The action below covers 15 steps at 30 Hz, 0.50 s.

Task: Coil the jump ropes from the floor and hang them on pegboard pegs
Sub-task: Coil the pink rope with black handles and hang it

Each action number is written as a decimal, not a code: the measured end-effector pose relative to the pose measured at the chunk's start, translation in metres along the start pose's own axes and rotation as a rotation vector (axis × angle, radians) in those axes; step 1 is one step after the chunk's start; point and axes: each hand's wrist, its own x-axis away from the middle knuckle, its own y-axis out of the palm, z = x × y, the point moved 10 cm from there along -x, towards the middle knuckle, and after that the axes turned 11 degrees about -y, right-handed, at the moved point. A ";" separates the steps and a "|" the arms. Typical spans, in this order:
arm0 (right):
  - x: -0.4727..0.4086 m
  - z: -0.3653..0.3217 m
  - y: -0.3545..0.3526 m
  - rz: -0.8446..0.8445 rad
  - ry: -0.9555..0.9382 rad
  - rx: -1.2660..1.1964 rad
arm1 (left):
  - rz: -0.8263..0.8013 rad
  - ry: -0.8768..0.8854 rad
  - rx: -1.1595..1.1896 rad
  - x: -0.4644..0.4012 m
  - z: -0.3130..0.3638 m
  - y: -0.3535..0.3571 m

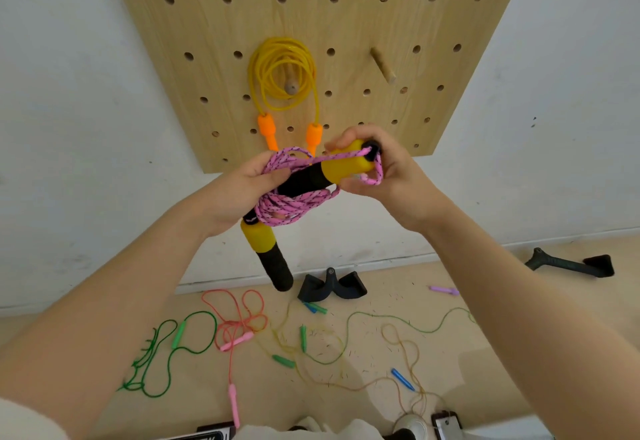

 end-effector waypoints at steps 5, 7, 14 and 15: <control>0.007 0.057 0.034 0.015 0.378 -0.256 | -0.042 0.070 0.227 0.000 0.008 0.030; 0.020 0.079 0.041 0.107 0.561 -0.454 | 0.003 0.050 0.340 -0.006 -0.002 0.029; 0.051 0.109 0.044 0.202 0.824 -0.565 | 0.072 -0.146 0.322 -0.014 -0.048 0.023; 0.055 0.109 0.044 0.171 0.860 -0.537 | 0.081 -0.165 0.287 -0.013 -0.052 0.022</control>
